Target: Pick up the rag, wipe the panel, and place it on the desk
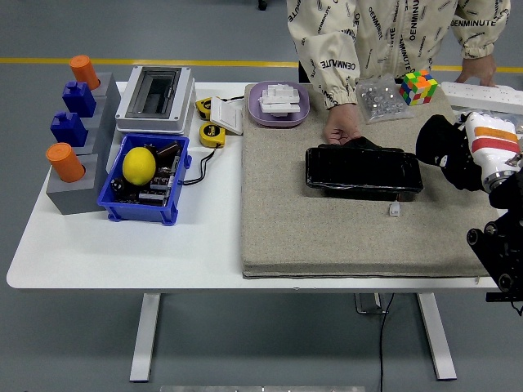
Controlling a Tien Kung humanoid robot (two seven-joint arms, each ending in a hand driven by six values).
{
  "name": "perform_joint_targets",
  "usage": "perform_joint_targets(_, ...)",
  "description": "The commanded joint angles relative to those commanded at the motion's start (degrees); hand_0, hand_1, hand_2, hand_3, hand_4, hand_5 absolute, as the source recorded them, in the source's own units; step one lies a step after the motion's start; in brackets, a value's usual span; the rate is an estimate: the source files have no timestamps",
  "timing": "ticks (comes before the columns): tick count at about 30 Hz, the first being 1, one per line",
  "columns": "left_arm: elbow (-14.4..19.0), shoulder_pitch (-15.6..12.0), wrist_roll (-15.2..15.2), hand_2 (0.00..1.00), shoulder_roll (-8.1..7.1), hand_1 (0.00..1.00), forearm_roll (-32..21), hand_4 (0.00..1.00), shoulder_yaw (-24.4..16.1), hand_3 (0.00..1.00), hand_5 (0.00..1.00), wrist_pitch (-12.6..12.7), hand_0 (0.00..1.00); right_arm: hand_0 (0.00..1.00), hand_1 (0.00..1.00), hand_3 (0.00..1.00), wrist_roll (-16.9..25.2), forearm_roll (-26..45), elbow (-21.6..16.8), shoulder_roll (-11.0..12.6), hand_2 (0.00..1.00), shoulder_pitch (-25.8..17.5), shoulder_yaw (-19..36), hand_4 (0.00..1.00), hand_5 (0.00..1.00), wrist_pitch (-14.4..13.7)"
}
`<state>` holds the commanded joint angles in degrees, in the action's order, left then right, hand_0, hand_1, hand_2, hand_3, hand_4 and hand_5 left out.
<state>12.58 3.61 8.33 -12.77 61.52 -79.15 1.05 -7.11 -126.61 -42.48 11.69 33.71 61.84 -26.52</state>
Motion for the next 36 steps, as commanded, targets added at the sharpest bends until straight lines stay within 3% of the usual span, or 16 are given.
perform_joint_targets(5,0.1,0.05,-0.01,0.658,-0.09,0.642,-0.08,0.627,0.31,0.562,0.445,-0.01,0.605,0.25,0.348,0.413,-0.63,0.33,0.35,-2.04,0.406,-0.14,-1.09,0.954,0.01,0.16)
perform_joint_targets(19,0.06,-0.02,-0.01,0.658,-0.48,0.642,-0.15,0.628,0.81,0.561,0.445,0.01,0.604,0.261,0.348,0.412,-1.67,0.12,1.06,-5.02,0.406,-0.37,-4.65,0.948,0.002,0.51)
perform_joint_targets(36,0.03,0.64,-0.02,0.657,-0.62,0.642,-0.09,0.628,0.53,0.561,0.447,0.02,0.604,0.262,0.35,0.414,-2.44,0.97,0.55,-10.61,0.407,3.29,-11.39,0.945,0.002,0.26)
